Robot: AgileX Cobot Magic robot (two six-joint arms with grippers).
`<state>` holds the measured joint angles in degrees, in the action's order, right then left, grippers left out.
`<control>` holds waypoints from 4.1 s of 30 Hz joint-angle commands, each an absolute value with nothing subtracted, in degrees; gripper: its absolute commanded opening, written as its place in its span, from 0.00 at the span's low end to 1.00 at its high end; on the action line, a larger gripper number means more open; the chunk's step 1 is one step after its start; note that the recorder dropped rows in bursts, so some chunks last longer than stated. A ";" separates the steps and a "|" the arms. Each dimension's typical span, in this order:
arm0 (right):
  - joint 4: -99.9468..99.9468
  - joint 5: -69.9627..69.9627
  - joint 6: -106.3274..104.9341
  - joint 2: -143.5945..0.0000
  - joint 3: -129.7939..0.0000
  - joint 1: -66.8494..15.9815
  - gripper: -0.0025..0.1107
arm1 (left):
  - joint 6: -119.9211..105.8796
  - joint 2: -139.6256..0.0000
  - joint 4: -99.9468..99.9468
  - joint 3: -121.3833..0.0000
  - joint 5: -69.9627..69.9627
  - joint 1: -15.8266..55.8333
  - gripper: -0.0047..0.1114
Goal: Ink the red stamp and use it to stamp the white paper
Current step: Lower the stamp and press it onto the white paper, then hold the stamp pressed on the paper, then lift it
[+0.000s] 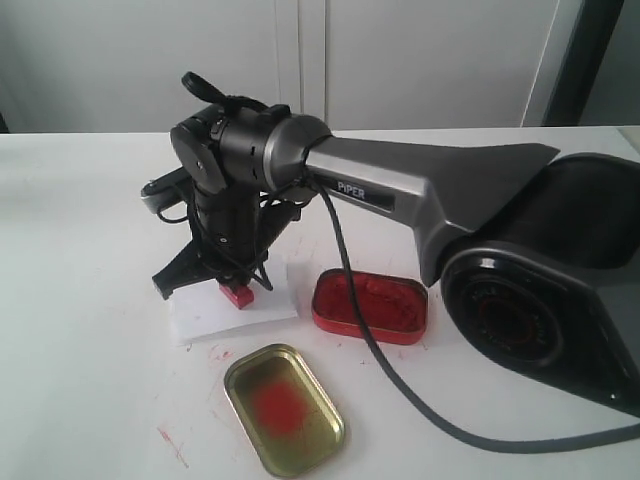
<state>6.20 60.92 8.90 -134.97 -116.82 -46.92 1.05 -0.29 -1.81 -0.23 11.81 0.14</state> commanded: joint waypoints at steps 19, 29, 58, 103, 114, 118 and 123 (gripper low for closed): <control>-11.00 60.06 2.77 -134.66 -116.60 -41.32 0.02 | 1.06 0.00 -2.08 0.00 11.68 0.09 0.04; -15.78 60.05 0.00 -135.02 -116.60 -39.34 0.02 | 1.06 0.00 -2.08 0.00 11.68 0.09 0.04; -21.89 61.18 -2.22 -137.17 -116.60 -36.97 0.02 | 1.06 0.00 -2.08 0.00 11.68 0.09 0.04; -27.41 61.75 -2.78 -135.65 -116.60 -34.91 0.02 | 1.06 0.00 -2.08 0.00 11.68 0.09 0.04; -30.43 63.10 -3.47 -137.19 -116.60 -33.53 0.02 | 1.06 0.00 -2.08 0.00 11.68 0.09 0.04; -30.43 62.88 -3.47 -137.07 -116.60 -33.53 0.02 | 1.06 0.00 -2.08 0.00 11.68 0.09 0.04; -30.17 62.79 -3.47 -136.57 -116.60 -33.53 0.02 | 1.06 0.00 -2.08 0.00 11.68 0.09 0.04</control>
<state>-29.94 62.79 -2.80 -137.49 -116.69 -33.89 1.05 -0.29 -1.81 -0.23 11.81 0.14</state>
